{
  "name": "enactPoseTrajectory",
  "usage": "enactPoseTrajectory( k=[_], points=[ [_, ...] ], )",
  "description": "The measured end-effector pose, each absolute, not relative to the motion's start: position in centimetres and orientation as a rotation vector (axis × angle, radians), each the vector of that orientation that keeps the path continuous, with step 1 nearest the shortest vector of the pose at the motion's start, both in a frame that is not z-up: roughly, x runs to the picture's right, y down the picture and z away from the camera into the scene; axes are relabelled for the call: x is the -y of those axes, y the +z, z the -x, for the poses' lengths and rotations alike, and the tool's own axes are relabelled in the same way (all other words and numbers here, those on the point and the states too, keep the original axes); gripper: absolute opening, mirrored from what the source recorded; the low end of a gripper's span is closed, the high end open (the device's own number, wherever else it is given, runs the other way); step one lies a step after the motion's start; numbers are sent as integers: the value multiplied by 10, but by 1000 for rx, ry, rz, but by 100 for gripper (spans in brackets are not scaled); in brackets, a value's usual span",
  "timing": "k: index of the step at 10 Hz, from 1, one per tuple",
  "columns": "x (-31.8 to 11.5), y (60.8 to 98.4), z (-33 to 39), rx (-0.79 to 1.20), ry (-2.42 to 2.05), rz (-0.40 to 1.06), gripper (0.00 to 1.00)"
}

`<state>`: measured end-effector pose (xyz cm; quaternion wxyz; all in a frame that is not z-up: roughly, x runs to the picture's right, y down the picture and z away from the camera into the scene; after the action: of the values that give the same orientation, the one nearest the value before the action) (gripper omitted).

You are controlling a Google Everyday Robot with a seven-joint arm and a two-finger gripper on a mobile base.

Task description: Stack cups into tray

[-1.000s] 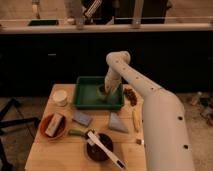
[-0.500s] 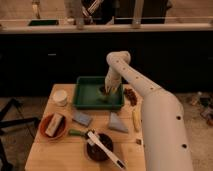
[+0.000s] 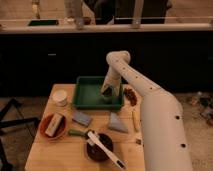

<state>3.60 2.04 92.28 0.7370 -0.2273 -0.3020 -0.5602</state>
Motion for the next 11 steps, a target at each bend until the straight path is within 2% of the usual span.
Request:
enactPoseTrajectory(
  k=[5,11],
  points=[
    [-6,914,-35,643,-1250,475,68],
    [45,881,-42,562,-1291,413,68]
  ],
)
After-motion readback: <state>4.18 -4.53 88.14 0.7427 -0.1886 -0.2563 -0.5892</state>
